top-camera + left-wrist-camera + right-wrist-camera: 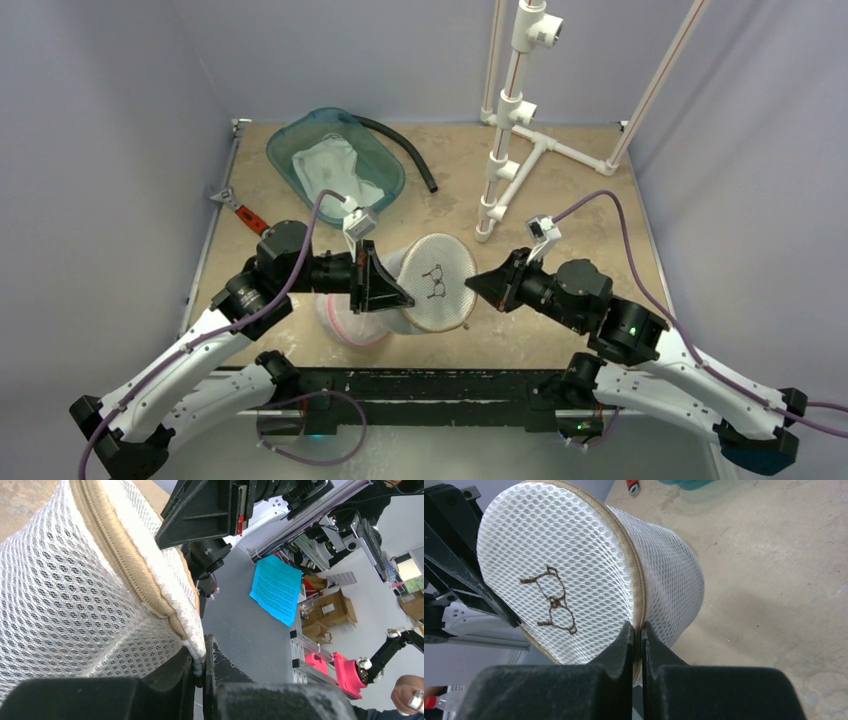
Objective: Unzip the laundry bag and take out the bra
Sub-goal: Unzip the laundry bag at the center of the board.
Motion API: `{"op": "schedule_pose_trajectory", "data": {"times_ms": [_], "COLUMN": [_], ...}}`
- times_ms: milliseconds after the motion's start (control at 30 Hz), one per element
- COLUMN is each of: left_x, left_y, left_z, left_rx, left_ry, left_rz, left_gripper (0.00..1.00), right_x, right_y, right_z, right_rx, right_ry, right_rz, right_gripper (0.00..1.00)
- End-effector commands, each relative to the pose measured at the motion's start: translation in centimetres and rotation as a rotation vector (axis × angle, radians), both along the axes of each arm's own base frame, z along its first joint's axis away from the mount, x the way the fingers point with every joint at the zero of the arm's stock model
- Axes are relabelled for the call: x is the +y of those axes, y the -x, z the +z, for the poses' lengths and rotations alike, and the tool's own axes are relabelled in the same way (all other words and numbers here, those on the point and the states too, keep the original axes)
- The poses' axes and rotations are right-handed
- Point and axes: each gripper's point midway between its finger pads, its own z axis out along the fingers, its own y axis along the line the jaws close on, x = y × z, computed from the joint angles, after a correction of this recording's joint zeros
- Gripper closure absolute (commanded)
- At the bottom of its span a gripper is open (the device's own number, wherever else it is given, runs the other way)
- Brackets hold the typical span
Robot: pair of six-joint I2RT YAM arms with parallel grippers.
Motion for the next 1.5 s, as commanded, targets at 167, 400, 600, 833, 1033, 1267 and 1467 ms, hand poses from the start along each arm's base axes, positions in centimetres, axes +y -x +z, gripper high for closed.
{"op": "schedule_pose_trajectory", "data": {"times_ms": [167, 400, 600, 833, 1033, 1267, 1467], "left_x": [0.3, 4.2, 5.8, 4.3, -0.9, -4.4, -4.3], "left_y": [-5.8, -9.8, -9.6, -8.9, -7.9, -7.9, -8.6], "left_z": [-0.8, -4.2, -6.5, -9.1, -11.2, -11.9, -11.3], "left_rx": [0.035, 0.271, 0.474, 0.652, 0.705, 0.731, 0.723], "left_ry": [-0.031, 0.161, 0.313, 0.453, 0.391, 0.392, 0.442], "left_rz": [0.327, 0.766, 0.863, 0.839, 0.786, 0.782, 0.838], "left_gripper": [0.37, 0.16, 0.16, 0.11, 0.11, 0.23, 0.41], "right_x": [1.2, -0.7, -1.7, -1.2, -1.7, -2.0, -2.5], "right_y": [0.2, -2.5, -4.5, -5.2, -5.4, -5.1, -4.6], "right_z": [3.5, 2.7, 1.3, -2.8, -4.4, -5.5, -6.1], "right_rx": [-0.016, 0.060, 0.101, 0.156, 0.155, 0.190, 0.202], "right_ry": [-0.153, -0.249, -0.356, -0.428, -0.483, -0.459, -0.452], "right_rz": [0.019, -0.219, -0.370, -0.414, -0.437, -0.447, -0.444], "right_gripper": [1.00, 1.00, 1.00, 1.00, 1.00, 1.00, 1.00]}}
